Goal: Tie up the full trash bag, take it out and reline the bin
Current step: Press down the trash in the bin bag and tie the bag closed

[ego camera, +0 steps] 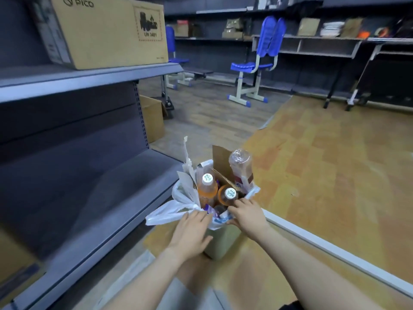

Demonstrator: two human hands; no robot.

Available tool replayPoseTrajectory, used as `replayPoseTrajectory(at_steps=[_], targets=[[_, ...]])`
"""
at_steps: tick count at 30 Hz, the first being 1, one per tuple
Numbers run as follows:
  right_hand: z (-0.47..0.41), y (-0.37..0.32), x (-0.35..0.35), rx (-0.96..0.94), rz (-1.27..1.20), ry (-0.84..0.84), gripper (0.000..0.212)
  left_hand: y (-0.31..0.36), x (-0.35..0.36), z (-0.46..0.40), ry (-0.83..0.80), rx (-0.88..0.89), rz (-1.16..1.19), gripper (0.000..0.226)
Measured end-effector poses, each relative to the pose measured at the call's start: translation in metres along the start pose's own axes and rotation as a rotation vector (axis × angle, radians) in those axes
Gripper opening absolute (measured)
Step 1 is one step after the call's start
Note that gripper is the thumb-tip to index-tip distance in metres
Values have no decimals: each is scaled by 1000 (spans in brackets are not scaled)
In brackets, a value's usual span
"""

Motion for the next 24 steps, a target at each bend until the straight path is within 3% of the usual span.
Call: replayPoseTrajectory(at_steps=[5, 8, 10, 12, 15, 18, 19, 21, 22, 24], targets=[[5, -44, 2, -76, 4, 72, 50, -7, 2, 2, -26, -1, -13, 44], [14, -58, -19, -90, -34, -39, 37, -13, 4, -1, -66, -40, -23, 39], [12, -55, -20, -119, -46, -2, 38, -15, 4, -2, -62, -49, -5, 34], [16, -49, -25, -178, -78, 96, 40, -17, 5, -3, -41, -60, 24, 30], [16, -24, -25, -158, -220, 431, 42, -21, 5, -6, -14, -59, 59, 26], [14, 7, -45, 120, -422, 687, 46, -25, 6, -10, -1, -66, 92, 20], [12, 16, -48, 241, -500, 664, 56, -26, 6, -11, 5, -70, 105, 18], [7, 28, -43, 427, -663, 422, 84, -28, 8, -12, -1, -76, 128, 15], [6, 30, -37, 465, -704, 280, 89, -29, 9, -13, -3, -77, 145, 14], [5, 29, -23, 438, -669, 119, 79, -30, 10, -15, -17, -80, 167, 13]])
Point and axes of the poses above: each hand's wrist, its own z-axis away from the middle knuckle, its own x-axis out of the palm, y = z × x, the point moved 1 cm from there along -z, towards the middle knuckle, and after that the axes turned 14 degrees about x, right-handed, at the moved point
